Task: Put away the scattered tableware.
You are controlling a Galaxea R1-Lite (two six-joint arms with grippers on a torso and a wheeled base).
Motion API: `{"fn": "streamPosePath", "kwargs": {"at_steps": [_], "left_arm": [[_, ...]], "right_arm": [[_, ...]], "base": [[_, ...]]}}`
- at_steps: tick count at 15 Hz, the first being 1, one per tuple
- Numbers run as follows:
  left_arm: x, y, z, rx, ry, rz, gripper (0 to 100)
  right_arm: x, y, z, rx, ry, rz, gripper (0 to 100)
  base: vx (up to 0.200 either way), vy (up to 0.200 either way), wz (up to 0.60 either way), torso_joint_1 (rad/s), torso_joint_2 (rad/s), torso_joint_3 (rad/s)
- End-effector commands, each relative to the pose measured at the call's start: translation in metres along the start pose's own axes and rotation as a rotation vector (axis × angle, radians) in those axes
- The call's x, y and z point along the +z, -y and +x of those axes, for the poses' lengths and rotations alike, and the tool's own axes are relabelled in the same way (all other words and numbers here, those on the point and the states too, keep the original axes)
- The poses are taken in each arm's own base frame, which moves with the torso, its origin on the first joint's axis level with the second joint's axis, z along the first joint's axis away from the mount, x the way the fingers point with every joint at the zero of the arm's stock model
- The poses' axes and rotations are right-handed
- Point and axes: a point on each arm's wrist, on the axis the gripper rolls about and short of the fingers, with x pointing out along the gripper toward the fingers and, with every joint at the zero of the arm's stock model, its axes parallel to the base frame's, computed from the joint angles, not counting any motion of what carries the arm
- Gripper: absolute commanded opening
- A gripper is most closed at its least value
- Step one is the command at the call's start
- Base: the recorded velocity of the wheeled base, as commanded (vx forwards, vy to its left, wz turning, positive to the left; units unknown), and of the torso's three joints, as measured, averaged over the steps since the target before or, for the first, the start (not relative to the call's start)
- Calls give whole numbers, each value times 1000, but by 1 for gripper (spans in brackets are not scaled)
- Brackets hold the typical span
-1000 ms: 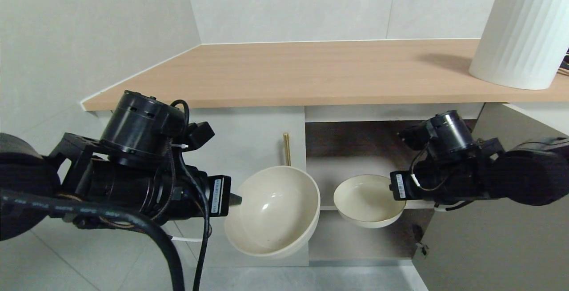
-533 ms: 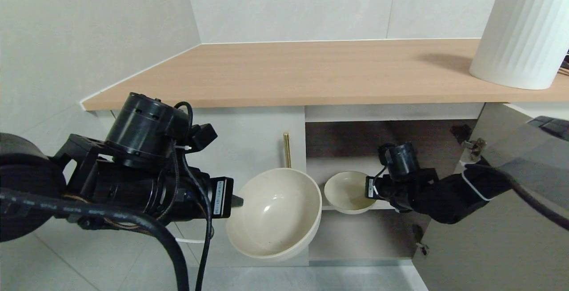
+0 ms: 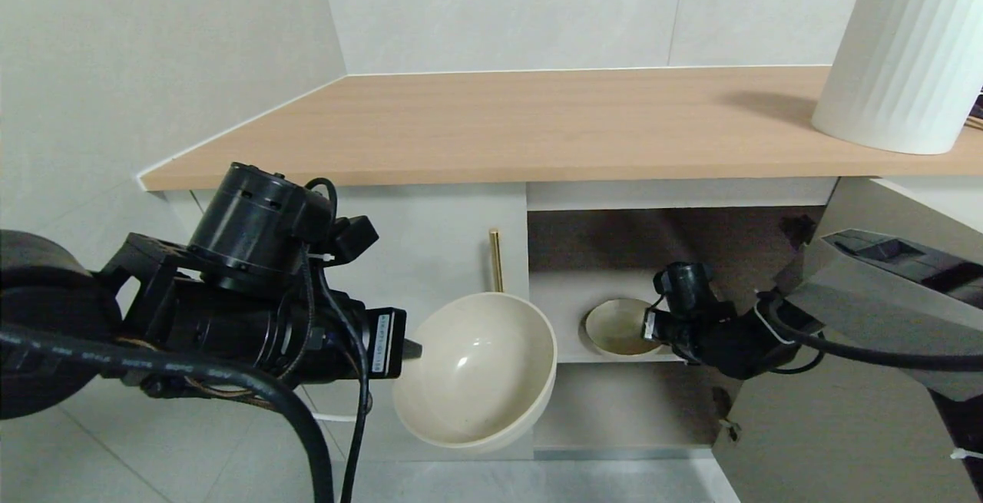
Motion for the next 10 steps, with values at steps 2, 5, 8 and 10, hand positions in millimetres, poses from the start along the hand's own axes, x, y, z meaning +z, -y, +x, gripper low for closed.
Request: {"fn": "streamPosePath", "kwargs": {"at_steps": [2, 5, 8, 10], "left_arm": [[0, 0, 1, 2, -3, -1, 0], [0, 0, 1, 1, -4, 1, 0], [0, 0, 1, 1, -4, 1, 0], [0, 1, 2, 1, -6, 0, 0]], "right_arm": [[-6, 6, 15, -36, -4, 3, 0], [-6, 7, 24, -74, 20, 10, 0], [-3, 6, 27, -82, 41, 20, 0], [-1, 5, 29, -92, 53, 25, 0]], "base": [[0, 0, 0, 0, 0, 0], [0, 0, 0, 0, 0, 0], [0, 0, 0, 0, 0, 0], [0, 0, 0, 0, 0, 0]]}}
